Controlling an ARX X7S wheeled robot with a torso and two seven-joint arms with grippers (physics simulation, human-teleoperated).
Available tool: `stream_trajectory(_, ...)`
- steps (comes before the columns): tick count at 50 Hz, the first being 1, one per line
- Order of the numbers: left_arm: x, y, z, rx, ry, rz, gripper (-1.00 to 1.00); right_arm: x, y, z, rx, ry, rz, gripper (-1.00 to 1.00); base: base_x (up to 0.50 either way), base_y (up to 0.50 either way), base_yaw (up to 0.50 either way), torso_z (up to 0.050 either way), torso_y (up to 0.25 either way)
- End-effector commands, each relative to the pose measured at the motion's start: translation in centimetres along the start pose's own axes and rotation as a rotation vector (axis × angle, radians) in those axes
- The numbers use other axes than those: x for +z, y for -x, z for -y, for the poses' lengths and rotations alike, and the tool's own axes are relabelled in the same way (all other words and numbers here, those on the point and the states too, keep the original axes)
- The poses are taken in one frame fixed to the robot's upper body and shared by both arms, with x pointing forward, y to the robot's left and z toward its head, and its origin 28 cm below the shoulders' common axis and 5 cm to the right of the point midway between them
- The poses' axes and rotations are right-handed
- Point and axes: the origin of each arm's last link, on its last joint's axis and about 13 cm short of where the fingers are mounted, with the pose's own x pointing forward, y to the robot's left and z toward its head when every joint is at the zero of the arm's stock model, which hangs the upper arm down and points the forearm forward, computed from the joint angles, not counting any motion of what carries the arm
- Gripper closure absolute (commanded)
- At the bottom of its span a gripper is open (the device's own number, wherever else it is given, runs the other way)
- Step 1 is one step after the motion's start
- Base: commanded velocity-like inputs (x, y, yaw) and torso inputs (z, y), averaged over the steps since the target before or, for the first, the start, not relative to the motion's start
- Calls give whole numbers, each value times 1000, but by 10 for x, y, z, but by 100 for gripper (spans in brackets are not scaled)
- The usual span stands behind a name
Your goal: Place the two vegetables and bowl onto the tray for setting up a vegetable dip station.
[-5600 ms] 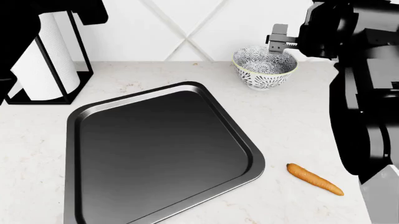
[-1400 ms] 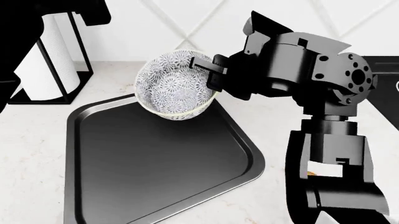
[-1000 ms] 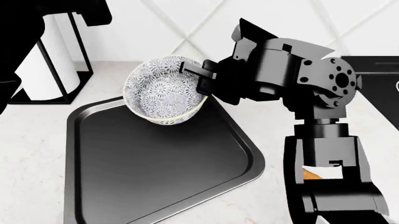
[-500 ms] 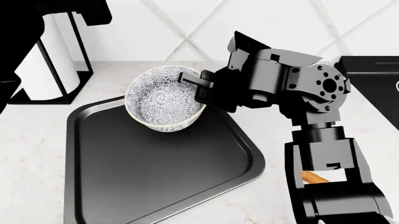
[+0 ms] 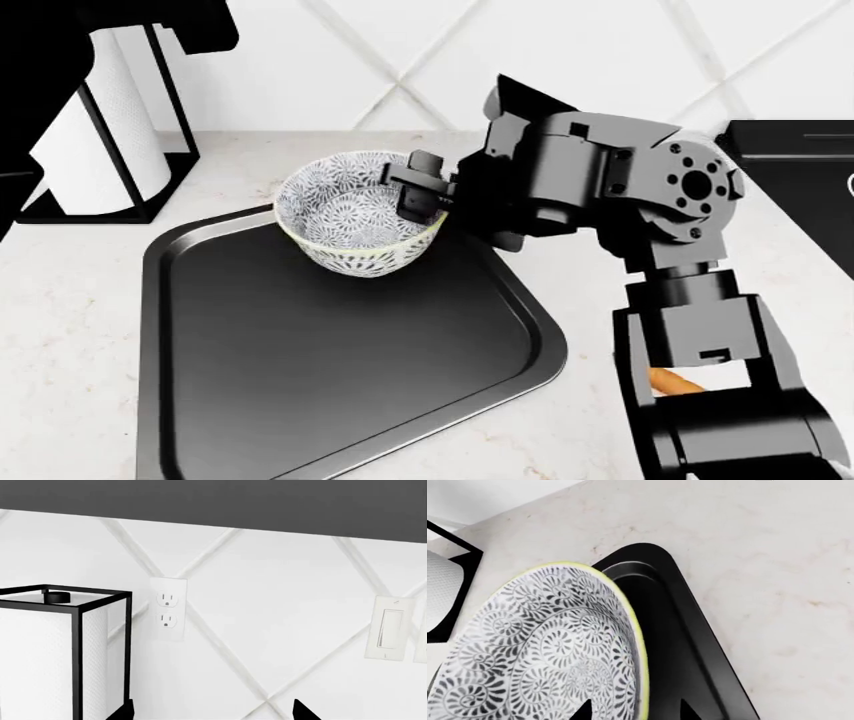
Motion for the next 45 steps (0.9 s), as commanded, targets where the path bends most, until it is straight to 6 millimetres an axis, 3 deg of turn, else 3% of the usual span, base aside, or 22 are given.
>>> stream_trajectory(1, 0, 0, 0, 0, 0, 0, -100, 0, 1, -3, 14, 53, 29, -100, 0, 0, 0, 0, 0)
stream_trajectory(14, 0, 0, 0, 0, 1, 2, -100, 7, 18, -14, 44, 182, 125, -100, 0, 0, 0, 0, 0)
stream_trajectory(25, 0, 0, 0, 0, 2, 4, -100, 20, 50, -24, 15, 291, 253, -100, 0, 0, 0, 0, 0)
stream_trajectory(38, 2, 1, -1, 3, 6, 5, -100, 22, 78, -20, -85, 415, 353, -100, 0, 0, 0, 0, 0)
stream_trajectory(45, 3, 1, -1, 5, 7, 7, -100, 10, 101, 4, -173, 672, 386, -100, 0, 0, 0, 0, 0)
